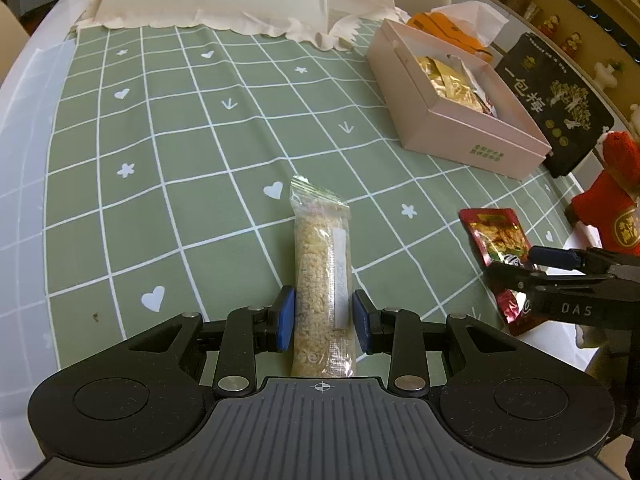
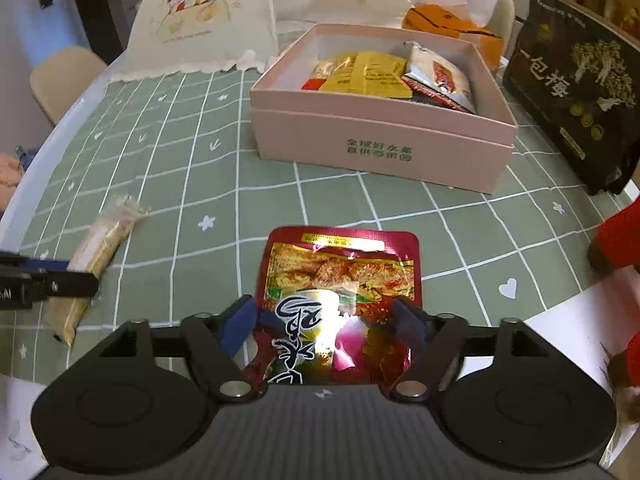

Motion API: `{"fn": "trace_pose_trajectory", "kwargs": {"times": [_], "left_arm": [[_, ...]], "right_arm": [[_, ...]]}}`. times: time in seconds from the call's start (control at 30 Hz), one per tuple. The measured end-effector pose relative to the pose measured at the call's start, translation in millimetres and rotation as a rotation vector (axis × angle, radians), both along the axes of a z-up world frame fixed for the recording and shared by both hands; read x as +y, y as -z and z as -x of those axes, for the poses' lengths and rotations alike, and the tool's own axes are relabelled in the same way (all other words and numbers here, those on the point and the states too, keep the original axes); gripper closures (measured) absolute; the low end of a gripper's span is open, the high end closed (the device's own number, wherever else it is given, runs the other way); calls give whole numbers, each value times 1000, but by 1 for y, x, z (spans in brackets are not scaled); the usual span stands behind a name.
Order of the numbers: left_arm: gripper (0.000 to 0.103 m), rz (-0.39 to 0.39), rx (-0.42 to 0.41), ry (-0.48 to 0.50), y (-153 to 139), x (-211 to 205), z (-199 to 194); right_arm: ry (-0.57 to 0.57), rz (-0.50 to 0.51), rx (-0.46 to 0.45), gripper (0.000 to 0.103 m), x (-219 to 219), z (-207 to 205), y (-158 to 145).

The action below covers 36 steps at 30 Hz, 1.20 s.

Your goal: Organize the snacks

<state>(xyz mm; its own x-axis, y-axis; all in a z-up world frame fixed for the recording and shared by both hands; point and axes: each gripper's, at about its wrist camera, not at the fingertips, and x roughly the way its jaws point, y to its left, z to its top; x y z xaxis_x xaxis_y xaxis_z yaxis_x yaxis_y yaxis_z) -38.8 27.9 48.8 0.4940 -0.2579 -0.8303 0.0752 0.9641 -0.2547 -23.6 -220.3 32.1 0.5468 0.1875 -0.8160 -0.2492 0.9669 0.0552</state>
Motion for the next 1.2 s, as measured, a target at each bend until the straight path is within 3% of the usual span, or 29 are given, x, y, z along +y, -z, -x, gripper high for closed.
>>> {"fn": "trace_pose_trajectory", "kwargs": {"times": [0.2,0.37,0.43,0.47,0.53,0.63,0.83,0.97,1.07,1.2], "left_arm": [[67,-4,20,14,-3,1,-3],[67,-101,-133,50,-38,-12,4],[67,-49,-177,68,-51,-18,1],[67,14,-175,86,-53,-21,-2],[67,184,-100,128,-46,-28,-14],[67,335,22,184,-18,-47,-32],[68,376,133,175,26,-72,-60],[60,400,127,189,29,-76,-63],[60,408,136,186,21,-74,-63],[61,434,69,197,-15,-61,-55]], "right_arm": [[29,-8,-34,21,-11,0,-1],[155,-161,-68,21,-54,8,-26],[224,-153,-93,24,-69,10,-29],[249,-126,-97,29,-74,8,-27],[271,-49,-63,64,-78,3,-16],[267,-23,8,66,-79,2,2],[204,8,-37,66,-63,15,6],[194,-50,-36,66,-59,14,5],[190,-56,-47,66,-51,11,5],[129,-117,-32,66,-37,8,5]]}}
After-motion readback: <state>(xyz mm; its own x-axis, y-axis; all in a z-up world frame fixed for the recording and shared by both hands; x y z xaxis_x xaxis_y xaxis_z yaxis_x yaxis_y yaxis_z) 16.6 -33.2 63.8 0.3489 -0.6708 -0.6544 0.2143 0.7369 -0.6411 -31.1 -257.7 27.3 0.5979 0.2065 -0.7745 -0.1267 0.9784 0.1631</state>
